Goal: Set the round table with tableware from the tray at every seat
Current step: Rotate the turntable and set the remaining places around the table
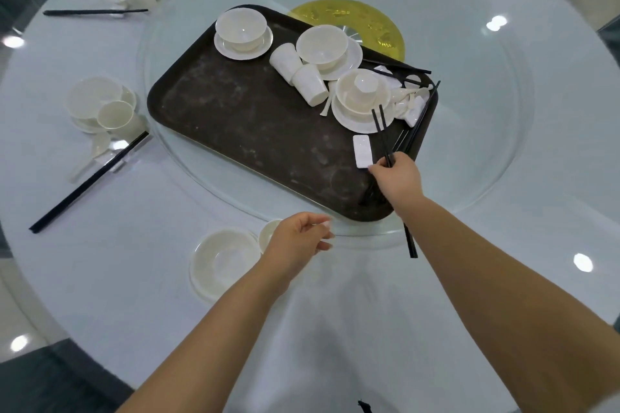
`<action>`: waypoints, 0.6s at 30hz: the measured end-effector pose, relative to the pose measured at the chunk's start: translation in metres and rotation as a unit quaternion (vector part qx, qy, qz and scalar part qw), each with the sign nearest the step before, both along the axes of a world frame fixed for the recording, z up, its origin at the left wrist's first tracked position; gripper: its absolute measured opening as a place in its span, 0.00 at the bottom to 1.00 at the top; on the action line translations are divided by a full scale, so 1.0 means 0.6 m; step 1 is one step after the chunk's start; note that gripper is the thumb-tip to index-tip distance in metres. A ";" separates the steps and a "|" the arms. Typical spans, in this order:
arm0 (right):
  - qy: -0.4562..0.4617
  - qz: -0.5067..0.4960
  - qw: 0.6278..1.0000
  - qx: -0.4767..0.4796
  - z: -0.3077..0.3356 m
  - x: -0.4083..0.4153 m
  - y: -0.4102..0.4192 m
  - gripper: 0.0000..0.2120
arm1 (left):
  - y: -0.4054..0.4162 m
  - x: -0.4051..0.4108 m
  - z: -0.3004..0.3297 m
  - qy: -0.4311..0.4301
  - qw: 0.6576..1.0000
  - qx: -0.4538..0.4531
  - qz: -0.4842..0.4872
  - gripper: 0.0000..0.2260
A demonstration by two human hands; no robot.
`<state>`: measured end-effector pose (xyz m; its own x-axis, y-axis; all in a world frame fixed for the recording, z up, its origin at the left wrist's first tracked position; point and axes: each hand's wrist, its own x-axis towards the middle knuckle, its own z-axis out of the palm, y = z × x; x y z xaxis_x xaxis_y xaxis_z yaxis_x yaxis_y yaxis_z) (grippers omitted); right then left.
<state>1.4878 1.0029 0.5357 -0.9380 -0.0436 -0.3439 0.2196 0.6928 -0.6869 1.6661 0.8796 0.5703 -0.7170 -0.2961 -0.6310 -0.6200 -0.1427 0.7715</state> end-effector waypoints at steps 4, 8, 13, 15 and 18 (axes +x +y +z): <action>0.006 0.018 0.999 0.045 -0.015 -0.022 -0.030 0.14 | -0.016 -0.003 -0.009 -0.013 1.000 -0.001 0.013 0.08; -0.017 0.021 0.995 0.096 -0.030 -0.043 -0.045 0.22 | -0.027 -0.006 -0.016 -0.015 1.000 -0.004 0.015 0.08; -0.028 0.018 0.993 0.117 -0.036 -0.049 -0.047 0.26 | -0.031 -0.006 -0.017 -0.017 1.000 -0.006 0.023 0.08; -0.031 0.034 0.992 0.117 -0.035 -0.047 -0.047 0.21 | -0.029 -0.005 -0.015 -0.021 0.999 -0.004 0.025 0.08; -0.022 0.038 0.995 0.087 -0.033 -0.040 -0.048 0.12 | -0.026 0.001 -0.012 -0.017 0.999 -0.004 0.028 0.07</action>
<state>1.4635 0.9738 0.5158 -0.9184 -0.0498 -0.3926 0.1892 0.8161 -0.5461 1.6665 0.8638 0.5631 -0.6768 -0.3400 -0.6529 -0.6375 -0.1728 0.7508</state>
